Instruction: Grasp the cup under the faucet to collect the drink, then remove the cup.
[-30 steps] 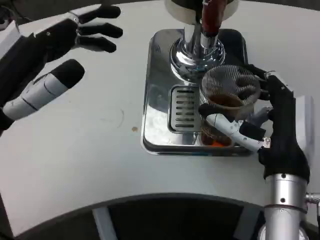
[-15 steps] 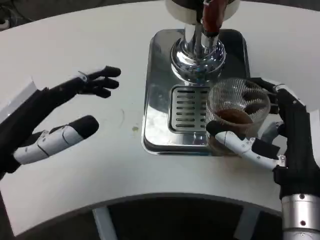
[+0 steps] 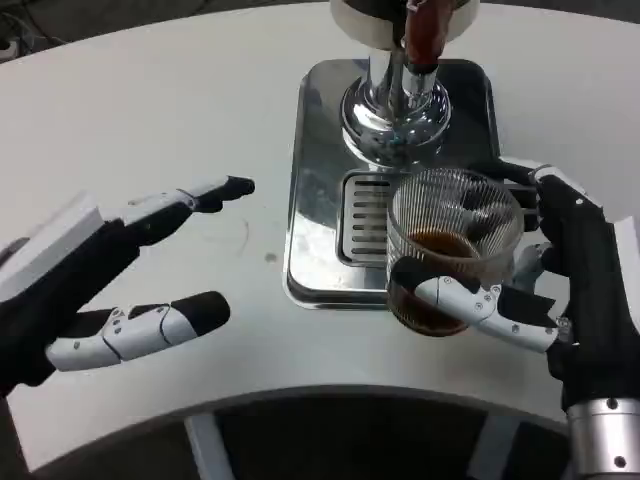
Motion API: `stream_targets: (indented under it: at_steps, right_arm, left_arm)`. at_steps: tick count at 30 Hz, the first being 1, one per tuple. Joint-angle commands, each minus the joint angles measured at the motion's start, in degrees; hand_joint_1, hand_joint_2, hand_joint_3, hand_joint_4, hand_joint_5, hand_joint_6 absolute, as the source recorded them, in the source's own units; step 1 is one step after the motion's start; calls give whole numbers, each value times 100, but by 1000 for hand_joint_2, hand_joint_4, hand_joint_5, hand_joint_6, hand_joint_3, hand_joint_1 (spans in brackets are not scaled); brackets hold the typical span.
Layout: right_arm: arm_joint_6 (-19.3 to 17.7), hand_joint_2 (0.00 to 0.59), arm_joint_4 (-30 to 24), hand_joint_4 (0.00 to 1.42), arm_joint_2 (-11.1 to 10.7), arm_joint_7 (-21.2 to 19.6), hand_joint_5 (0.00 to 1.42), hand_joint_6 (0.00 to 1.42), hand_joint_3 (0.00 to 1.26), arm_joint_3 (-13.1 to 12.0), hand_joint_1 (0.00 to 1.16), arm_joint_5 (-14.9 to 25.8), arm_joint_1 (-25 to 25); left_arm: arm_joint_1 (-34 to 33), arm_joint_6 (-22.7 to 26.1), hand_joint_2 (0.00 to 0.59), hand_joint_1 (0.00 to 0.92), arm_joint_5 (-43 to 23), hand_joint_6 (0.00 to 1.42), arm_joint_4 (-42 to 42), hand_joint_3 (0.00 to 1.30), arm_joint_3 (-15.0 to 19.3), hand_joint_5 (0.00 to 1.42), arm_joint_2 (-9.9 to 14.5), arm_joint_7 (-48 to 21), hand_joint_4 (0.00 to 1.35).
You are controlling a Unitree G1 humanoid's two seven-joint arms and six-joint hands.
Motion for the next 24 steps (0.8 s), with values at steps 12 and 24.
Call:
stream_targets:
  at_steps: [12, 24]
  right_arm:
    - [-77, 97, -630, 988, 78, 356, 1138, 1287, 862, 111, 1043, 334, 259]
    - [-127, 97, -917, 989, -98, 915, 1152, 1305, 872, 346, 1043, 574, 469]
  left_arm:
    - [621, 519, 131, 0, 350, 83, -1034, 108, -12, 78, 125, 67, 35]
    - [1306, 850, 128, 0, 724, 47, -1931, 46, 298, 4, 253, 28, 0]
